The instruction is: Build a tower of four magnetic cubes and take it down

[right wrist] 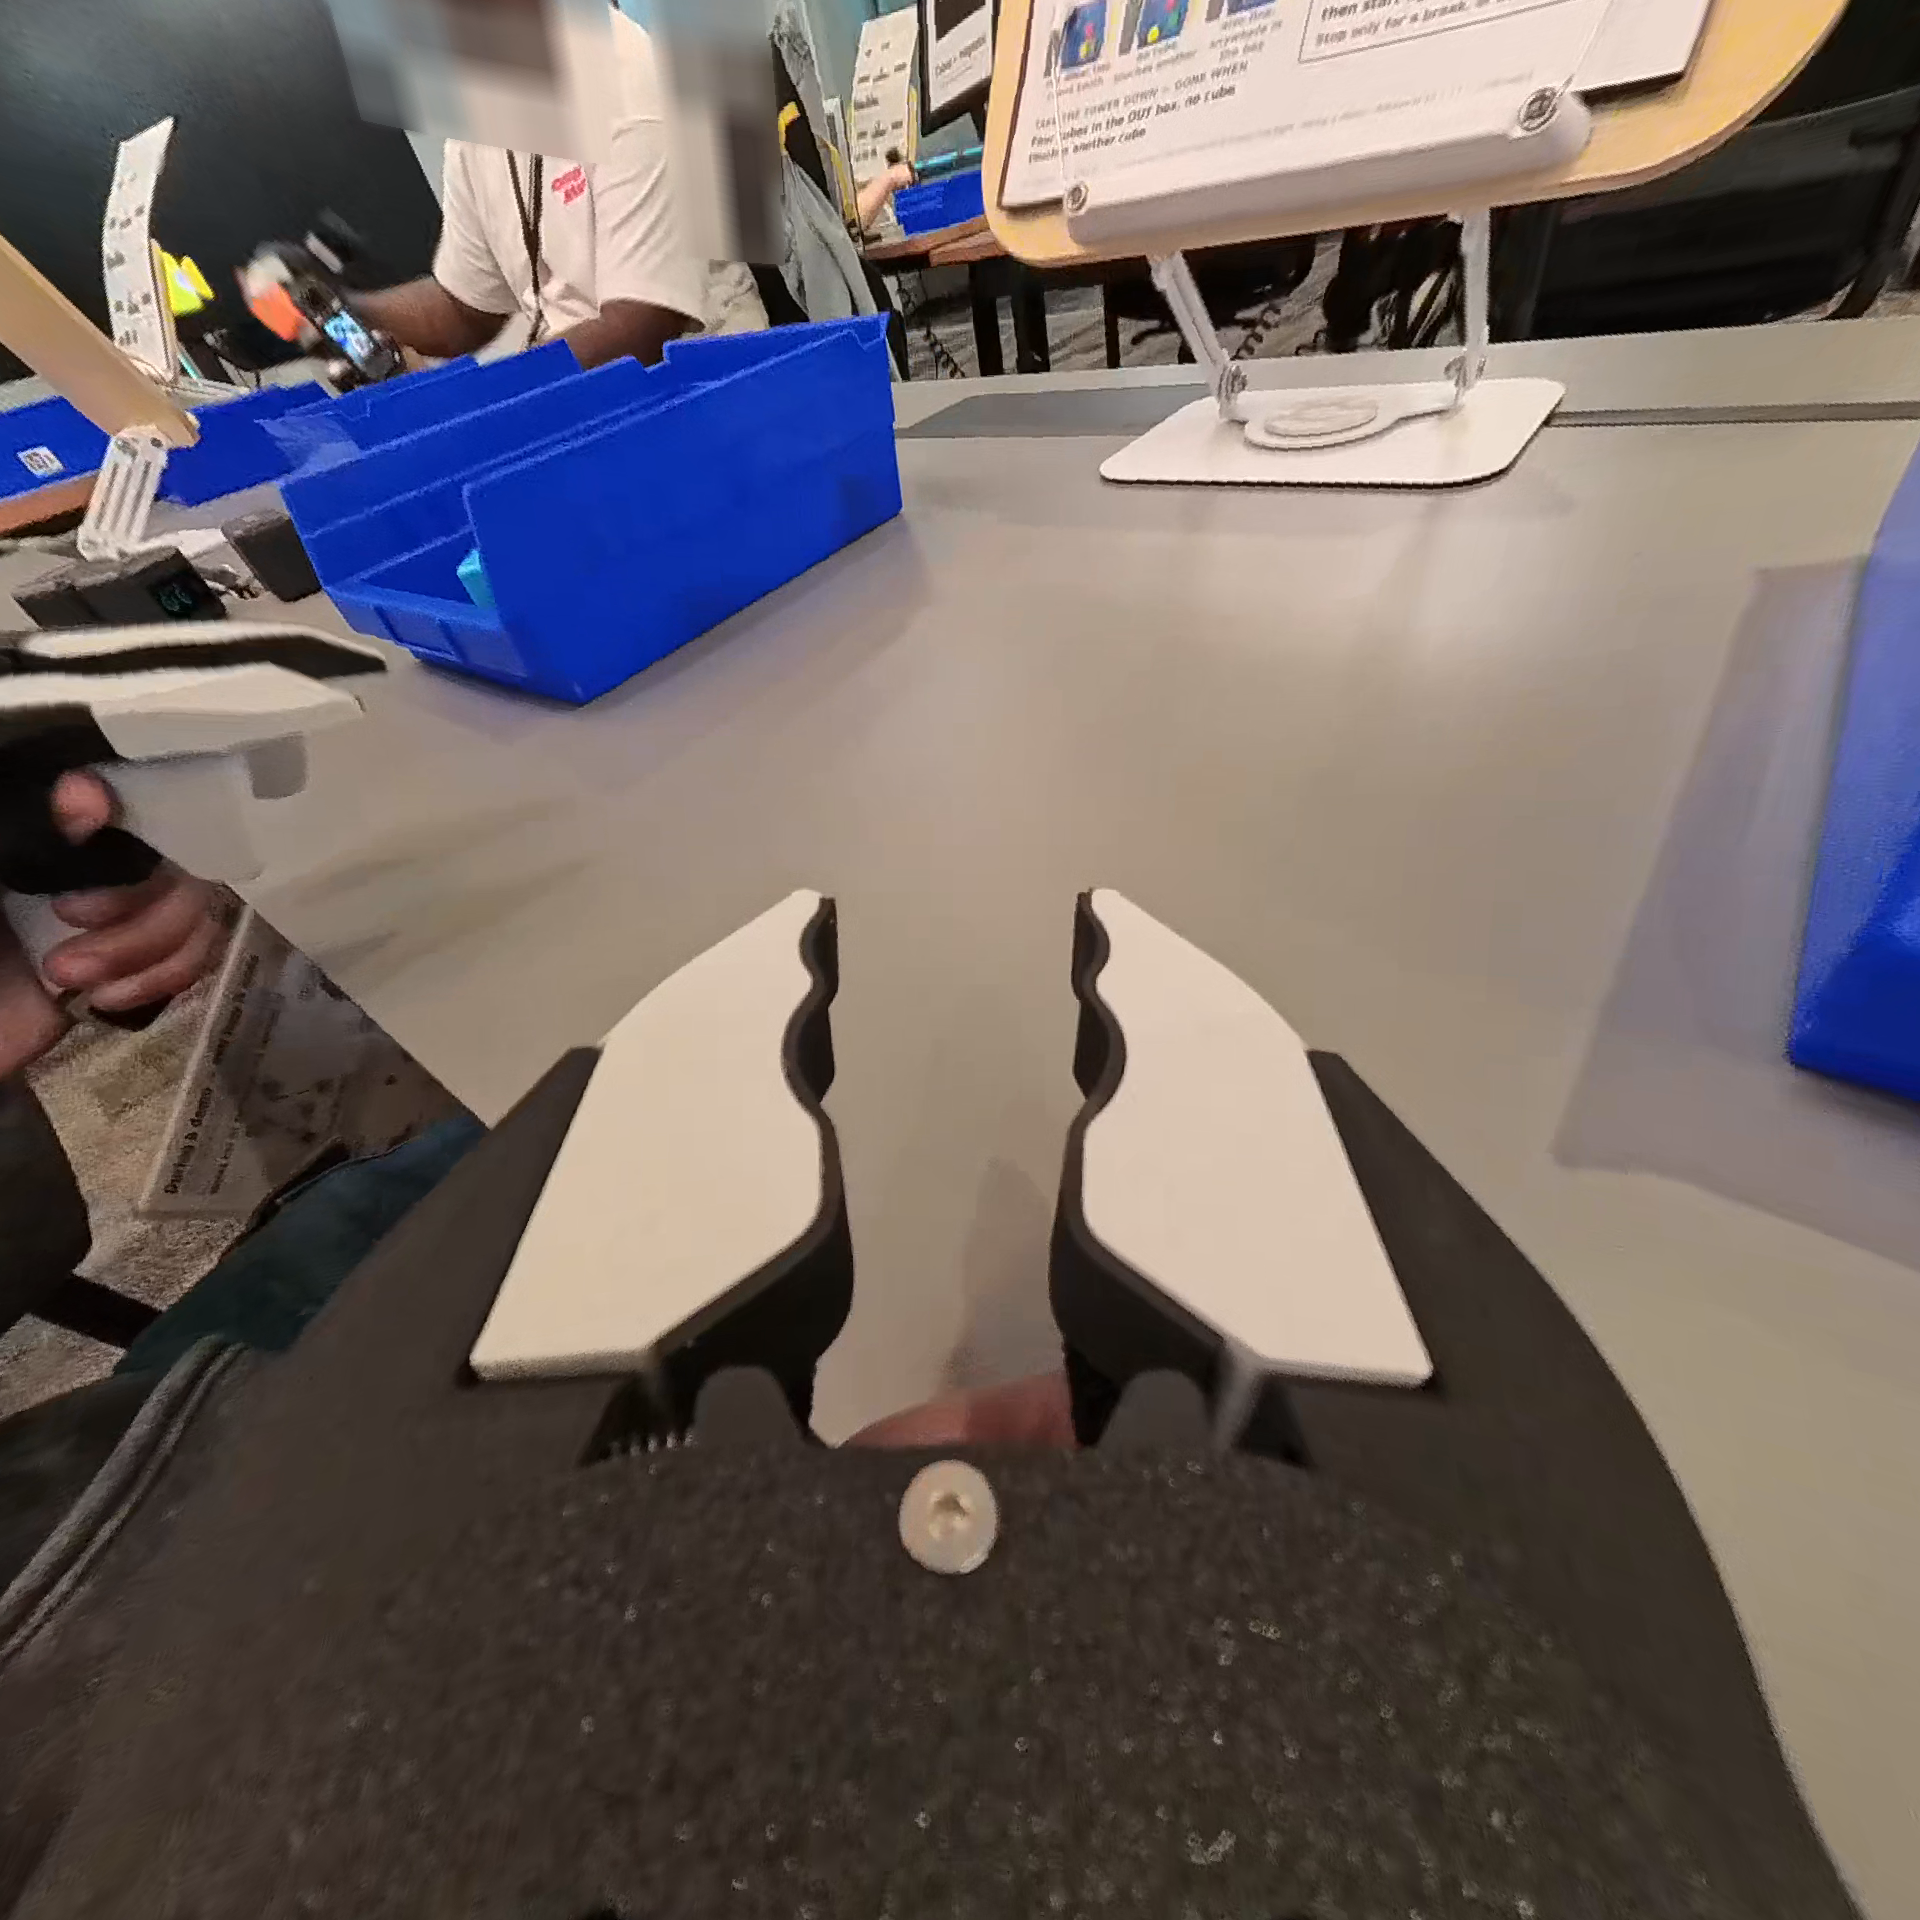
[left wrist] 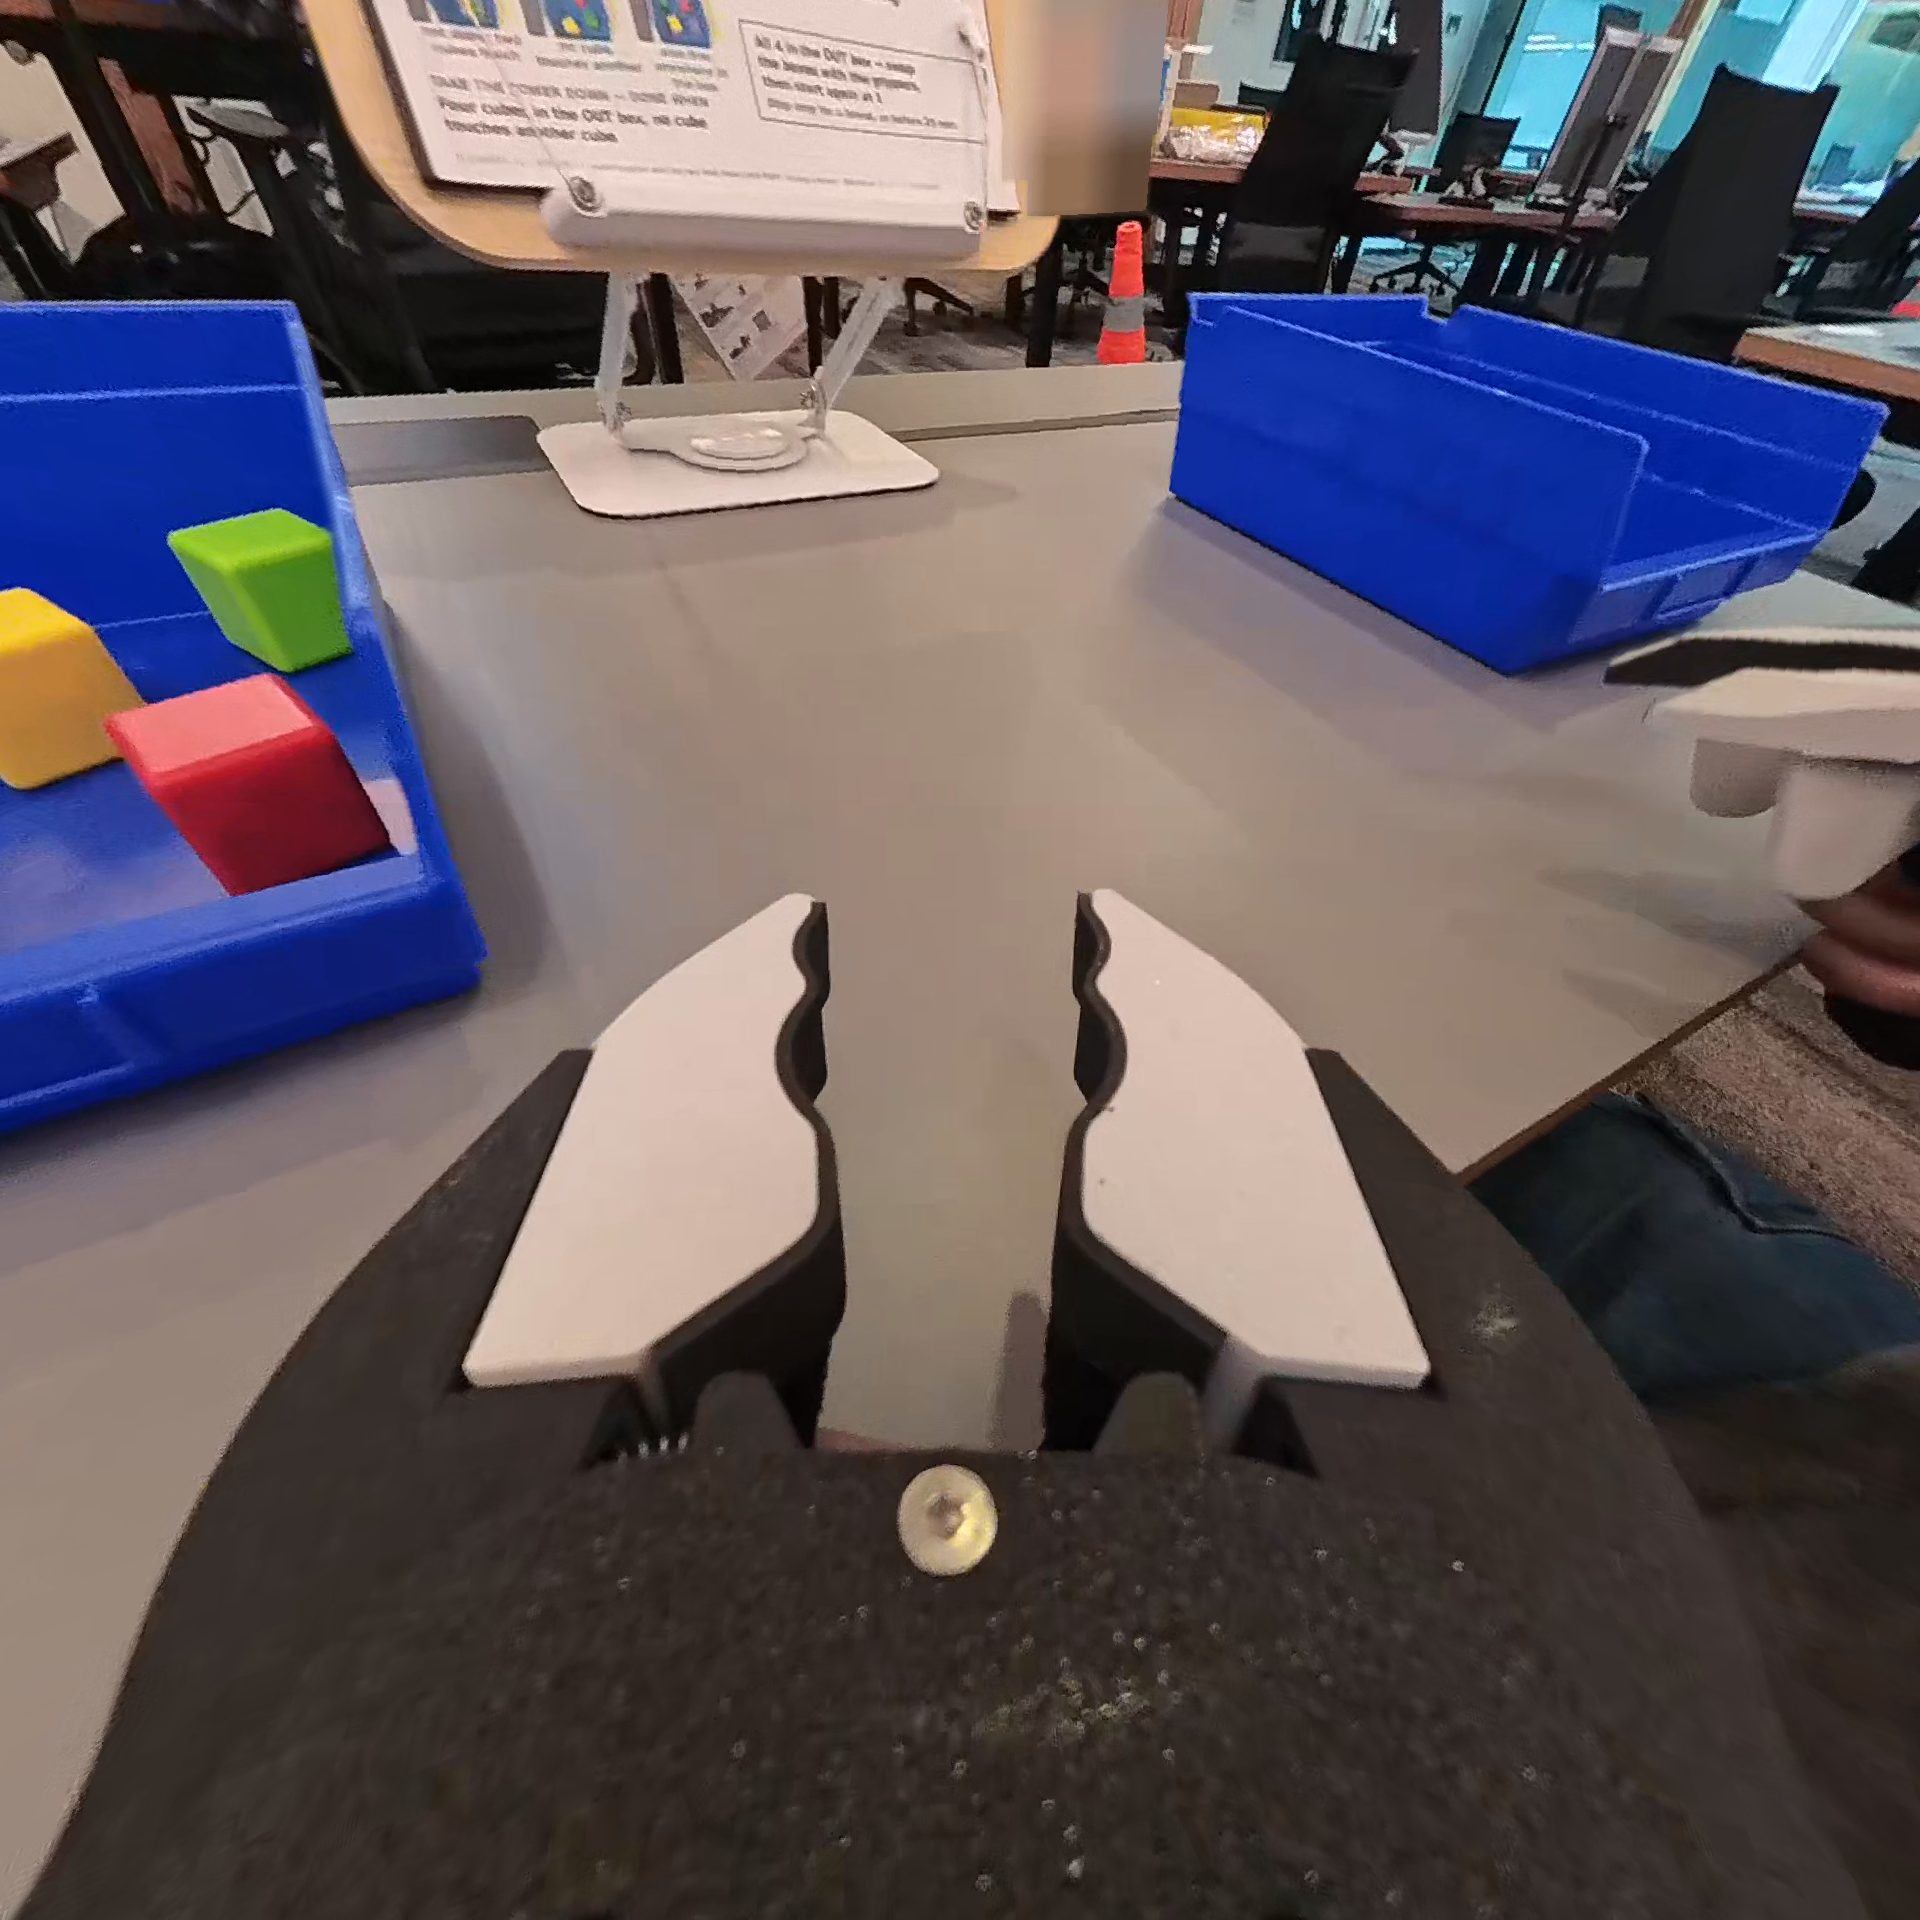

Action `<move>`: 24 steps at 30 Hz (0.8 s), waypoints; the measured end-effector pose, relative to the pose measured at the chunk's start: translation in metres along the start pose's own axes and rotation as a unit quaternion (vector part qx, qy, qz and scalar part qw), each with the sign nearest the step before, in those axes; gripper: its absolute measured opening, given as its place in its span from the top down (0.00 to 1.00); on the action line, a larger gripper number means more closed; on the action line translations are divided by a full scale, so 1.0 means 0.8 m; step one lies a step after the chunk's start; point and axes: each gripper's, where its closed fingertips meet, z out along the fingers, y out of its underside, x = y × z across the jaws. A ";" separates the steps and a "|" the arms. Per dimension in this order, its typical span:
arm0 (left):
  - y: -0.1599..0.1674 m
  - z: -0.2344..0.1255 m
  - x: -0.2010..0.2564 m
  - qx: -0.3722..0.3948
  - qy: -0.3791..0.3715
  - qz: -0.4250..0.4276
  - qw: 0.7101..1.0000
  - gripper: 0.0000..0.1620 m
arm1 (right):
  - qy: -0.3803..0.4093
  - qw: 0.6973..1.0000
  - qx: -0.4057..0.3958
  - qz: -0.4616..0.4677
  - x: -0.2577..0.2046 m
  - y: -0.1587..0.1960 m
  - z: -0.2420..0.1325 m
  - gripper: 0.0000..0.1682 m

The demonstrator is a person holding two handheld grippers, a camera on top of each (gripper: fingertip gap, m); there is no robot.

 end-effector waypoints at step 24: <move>-0.035 -0.003 0.004 0.028 0.100 0.056 0.993 0.76 | -0.006 1.000 0.004 0.026 0.005 -0.005 0.003 0.79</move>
